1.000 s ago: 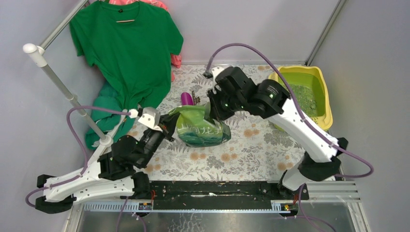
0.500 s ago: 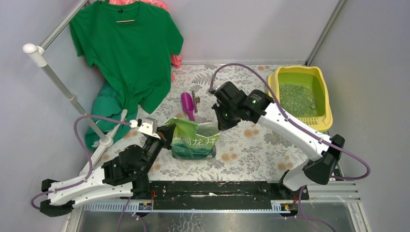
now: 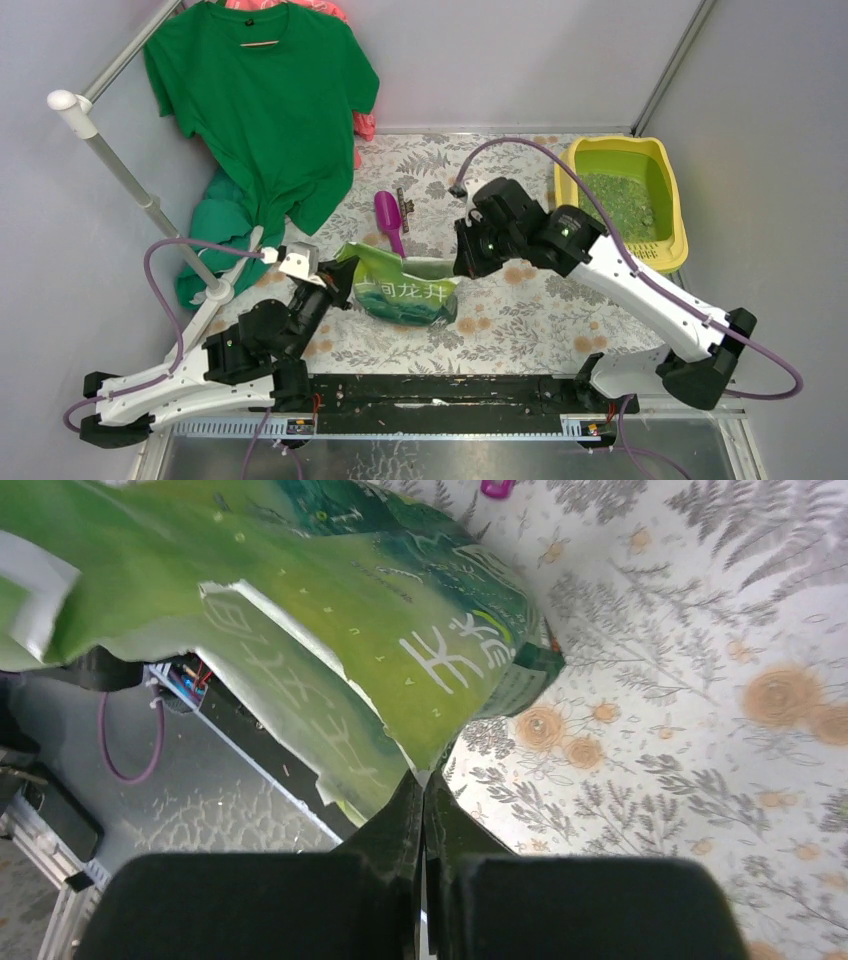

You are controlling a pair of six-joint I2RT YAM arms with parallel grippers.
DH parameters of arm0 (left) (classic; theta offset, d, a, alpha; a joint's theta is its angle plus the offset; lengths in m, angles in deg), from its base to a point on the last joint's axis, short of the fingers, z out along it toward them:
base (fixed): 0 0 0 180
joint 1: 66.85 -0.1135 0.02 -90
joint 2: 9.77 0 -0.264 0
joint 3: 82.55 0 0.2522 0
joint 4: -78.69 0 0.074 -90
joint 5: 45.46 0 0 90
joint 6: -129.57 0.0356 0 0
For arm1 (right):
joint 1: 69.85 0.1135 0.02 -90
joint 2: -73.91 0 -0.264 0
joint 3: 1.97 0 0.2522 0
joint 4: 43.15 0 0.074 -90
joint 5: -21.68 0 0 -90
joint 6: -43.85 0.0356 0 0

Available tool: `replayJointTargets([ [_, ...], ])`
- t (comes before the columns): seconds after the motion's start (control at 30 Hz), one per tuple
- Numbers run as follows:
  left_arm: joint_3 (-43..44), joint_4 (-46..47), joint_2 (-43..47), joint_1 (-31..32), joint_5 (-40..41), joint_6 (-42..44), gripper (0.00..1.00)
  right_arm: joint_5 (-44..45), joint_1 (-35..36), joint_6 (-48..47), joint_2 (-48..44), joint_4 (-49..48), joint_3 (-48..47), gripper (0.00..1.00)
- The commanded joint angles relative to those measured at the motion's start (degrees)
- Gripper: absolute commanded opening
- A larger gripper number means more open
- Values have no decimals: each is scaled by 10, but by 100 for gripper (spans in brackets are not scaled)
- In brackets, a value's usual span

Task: Fill the litter box with clean litter
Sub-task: Adjust the cat litter bag at the center of the board.

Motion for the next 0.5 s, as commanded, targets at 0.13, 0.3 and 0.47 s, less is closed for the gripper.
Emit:
replayJointTargets([
  [0.13,-8,246,17,-6,130,171,0,-53,7,30,-159,-129,178,7],
  [0.3,-30,312,6,-6,129,198,1,-45,7,-20,-207,-176,205,11],
  [0.47,-67,301,35,-6,132,166,1,-15,7,-83,-221,-176,191,47],
])
